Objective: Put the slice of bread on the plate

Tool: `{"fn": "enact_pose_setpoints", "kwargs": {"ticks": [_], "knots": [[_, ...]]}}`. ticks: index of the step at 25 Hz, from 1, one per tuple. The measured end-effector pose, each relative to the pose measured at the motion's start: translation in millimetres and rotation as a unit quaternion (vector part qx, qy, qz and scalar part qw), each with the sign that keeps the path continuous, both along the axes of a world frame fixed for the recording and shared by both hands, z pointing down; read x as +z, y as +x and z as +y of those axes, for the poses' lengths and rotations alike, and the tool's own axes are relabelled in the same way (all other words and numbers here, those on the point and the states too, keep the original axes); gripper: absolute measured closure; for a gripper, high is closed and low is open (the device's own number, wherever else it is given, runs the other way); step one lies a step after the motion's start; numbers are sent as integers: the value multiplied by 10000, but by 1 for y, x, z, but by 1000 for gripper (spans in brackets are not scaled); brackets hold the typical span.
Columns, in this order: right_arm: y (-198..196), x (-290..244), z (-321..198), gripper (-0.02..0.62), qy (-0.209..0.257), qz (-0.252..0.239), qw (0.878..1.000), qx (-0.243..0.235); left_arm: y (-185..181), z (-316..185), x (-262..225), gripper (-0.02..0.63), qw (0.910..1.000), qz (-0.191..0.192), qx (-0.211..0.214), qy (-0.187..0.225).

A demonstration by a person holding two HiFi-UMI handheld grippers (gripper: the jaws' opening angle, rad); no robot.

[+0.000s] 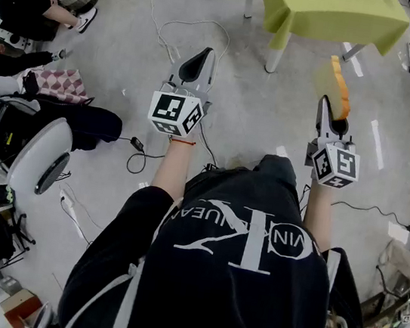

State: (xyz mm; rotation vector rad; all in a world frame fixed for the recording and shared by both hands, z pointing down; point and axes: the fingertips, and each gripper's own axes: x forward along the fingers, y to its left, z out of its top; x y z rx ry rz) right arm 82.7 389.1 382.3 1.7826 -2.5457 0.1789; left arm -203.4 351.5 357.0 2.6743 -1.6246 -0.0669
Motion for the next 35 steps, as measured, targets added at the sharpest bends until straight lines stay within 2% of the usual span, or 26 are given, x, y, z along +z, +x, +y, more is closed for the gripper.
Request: {"fn": "enact_pose_setpoints", "kwargs": {"ticks": [11, 20, 28, 35], "knots": [[-2, 6, 6, 500, 0, -29, 10000, 45, -5, 7, 6, 594, 9999, -13, 28, -101], [3, 4, 10, 500, -4, -133, 9998, 141, -9, 6, 12, 595, 9997, 140, 6, -206], [14, 10, -19, 499, -140, -253, 9993, 251, -6, -24, 15, 595, 9993, 200, -12, -320], [23, 18, -87, 499, -188, -371, 9988, 247, 5, -91, 21, 595, 9989, 156, 29, -443]]}}
